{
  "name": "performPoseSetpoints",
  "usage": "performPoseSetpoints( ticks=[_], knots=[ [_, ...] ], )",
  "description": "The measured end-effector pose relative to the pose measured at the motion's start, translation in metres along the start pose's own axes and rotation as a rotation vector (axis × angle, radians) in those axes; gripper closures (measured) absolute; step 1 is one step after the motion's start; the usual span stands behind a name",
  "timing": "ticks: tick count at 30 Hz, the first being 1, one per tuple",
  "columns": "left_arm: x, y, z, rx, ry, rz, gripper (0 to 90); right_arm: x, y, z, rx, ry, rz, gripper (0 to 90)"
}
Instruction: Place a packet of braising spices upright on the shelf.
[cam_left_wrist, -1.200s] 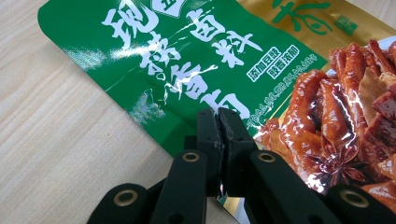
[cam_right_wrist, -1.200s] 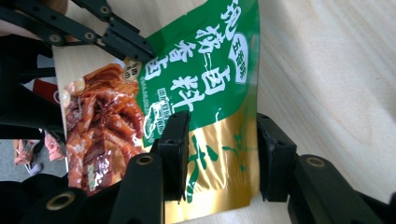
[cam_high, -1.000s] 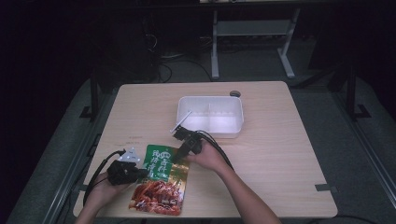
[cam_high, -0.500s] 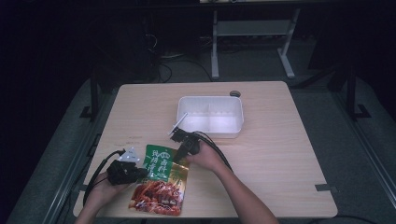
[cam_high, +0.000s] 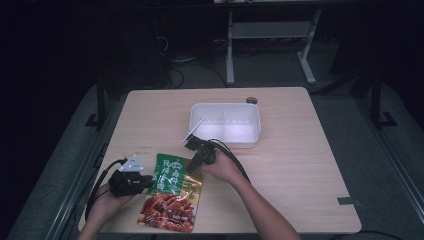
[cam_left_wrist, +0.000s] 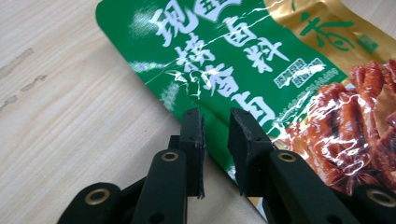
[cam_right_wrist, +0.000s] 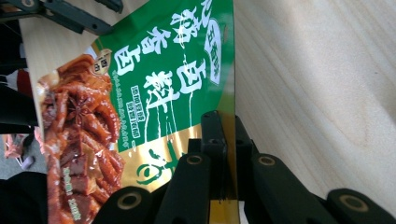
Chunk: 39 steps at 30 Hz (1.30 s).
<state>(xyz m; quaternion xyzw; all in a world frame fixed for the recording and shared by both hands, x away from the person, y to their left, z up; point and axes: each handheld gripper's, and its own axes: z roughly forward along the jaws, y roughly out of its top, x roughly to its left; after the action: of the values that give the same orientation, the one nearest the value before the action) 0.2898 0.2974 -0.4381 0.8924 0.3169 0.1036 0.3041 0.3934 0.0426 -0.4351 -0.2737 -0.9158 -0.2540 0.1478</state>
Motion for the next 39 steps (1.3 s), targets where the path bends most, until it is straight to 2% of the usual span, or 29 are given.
performPoseSetpoints(
  ticks=[7,24,30,39],
  knots=[
    [0.002,-0.001,-0.005,-0.030,0.022,-0.011,69.7,0.005,-0.002,-0.010,-0.021,0.003,-0.012,89.0],
    [0.008,-0.004,-0.009,-0.069,0.059,-0.064,56.7,0.005,-0.015,-0.041,-0.080,-0.003,0.007,89.0],
    [0.011,-0.006,-0.009,-0.074,0.079,-0.081,50.7,0.008,-0.021,-0.055,-0.106,-0.002,0.005,89.1],
    [0.015,-0.008,-0.011,-0.086,0.092,-0.104,48.2,0.017,-0.025,-0.072,-0.133,0.002,-0.006,89.1]
  ],
)
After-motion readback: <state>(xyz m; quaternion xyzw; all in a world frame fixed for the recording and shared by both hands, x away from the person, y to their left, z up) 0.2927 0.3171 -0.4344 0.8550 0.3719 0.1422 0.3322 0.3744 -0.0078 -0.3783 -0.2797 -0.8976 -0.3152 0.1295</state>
